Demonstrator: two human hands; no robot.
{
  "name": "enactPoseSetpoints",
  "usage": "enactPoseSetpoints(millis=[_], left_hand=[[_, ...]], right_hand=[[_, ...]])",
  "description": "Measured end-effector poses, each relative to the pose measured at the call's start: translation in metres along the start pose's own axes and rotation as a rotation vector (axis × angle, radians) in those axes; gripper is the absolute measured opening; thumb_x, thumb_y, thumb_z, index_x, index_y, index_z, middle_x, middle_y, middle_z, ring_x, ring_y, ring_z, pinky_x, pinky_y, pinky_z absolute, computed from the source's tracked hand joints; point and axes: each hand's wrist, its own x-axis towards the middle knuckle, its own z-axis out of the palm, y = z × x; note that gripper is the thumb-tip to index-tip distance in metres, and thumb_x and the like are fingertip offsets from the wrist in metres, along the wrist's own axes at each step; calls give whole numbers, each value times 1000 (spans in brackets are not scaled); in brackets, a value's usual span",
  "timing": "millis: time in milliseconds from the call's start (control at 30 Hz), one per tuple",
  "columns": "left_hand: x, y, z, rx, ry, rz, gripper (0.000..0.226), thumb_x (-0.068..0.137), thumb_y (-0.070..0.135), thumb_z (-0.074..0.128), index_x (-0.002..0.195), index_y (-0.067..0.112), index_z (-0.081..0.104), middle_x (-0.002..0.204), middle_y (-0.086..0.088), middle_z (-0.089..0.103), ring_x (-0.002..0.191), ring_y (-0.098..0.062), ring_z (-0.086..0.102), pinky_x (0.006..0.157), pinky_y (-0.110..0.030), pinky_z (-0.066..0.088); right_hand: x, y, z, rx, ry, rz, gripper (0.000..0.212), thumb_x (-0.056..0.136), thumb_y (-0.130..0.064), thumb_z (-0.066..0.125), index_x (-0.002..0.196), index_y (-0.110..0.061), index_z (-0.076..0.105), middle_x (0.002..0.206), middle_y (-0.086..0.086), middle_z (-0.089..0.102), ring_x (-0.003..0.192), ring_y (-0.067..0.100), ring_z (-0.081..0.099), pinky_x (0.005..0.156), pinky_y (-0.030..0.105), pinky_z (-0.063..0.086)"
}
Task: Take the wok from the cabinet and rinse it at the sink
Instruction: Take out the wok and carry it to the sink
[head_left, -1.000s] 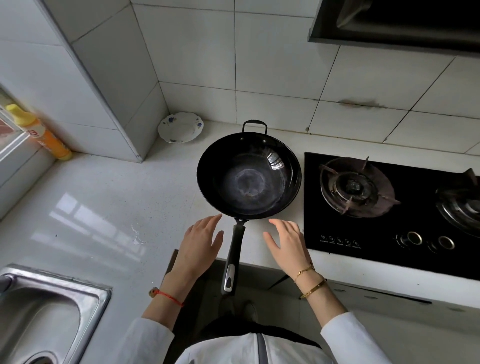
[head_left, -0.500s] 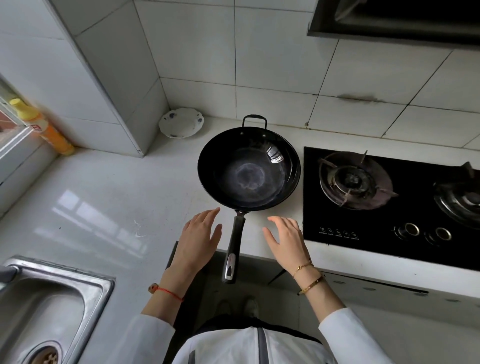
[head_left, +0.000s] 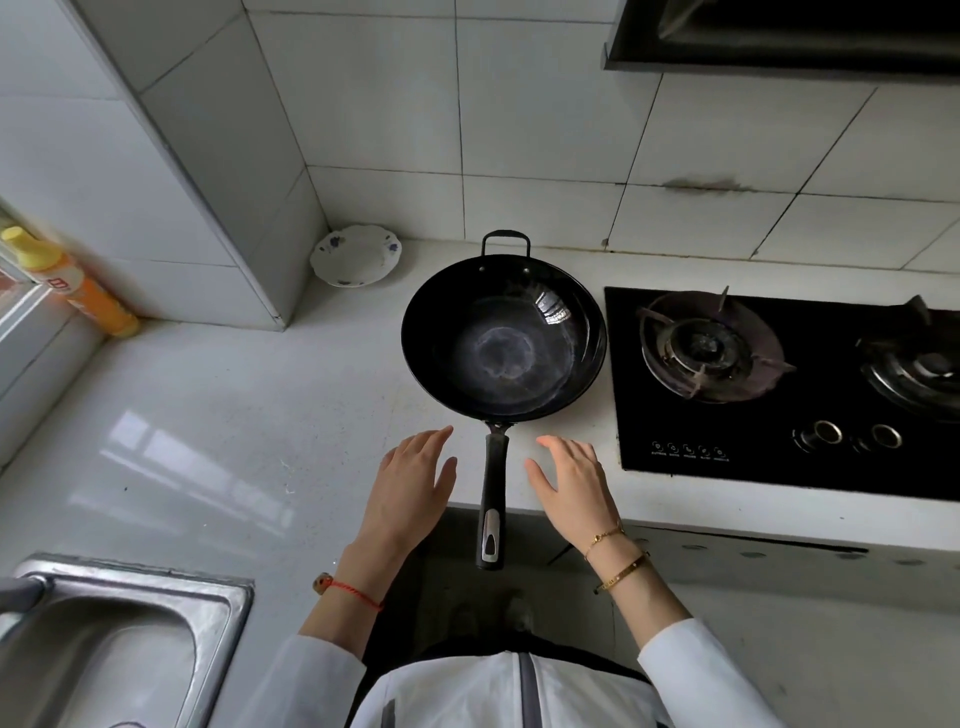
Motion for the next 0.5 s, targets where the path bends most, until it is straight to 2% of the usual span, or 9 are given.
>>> enactPoseSetpoints(millis=[333, 500], left_hand=[[12, -8, 1, 27, -41, 74, 47, 101, 36, 40, 147, 25, 36, 148, 1, 45, 137, -20, 42, 114, -36, 31], [20, -19, 10, -60, -87, 33, 45, 100, 36, 42, 143, 23, 43, 144, 0, 51, 130, -21, 50, 110, -36, 40]], right_hand=[[1, -9, 8, 34, 22, 93, 42, 97, -38, 47, 132, -15, 51, 132, 3, 58, 127, 20, 45, 98, 33, 45], [1, -10, 16, 59, 38, 167, 44, 96, -39, 48, 132, -14, 50, 130, 3, 60, 127, 21, 45, 93, 34, 49]])
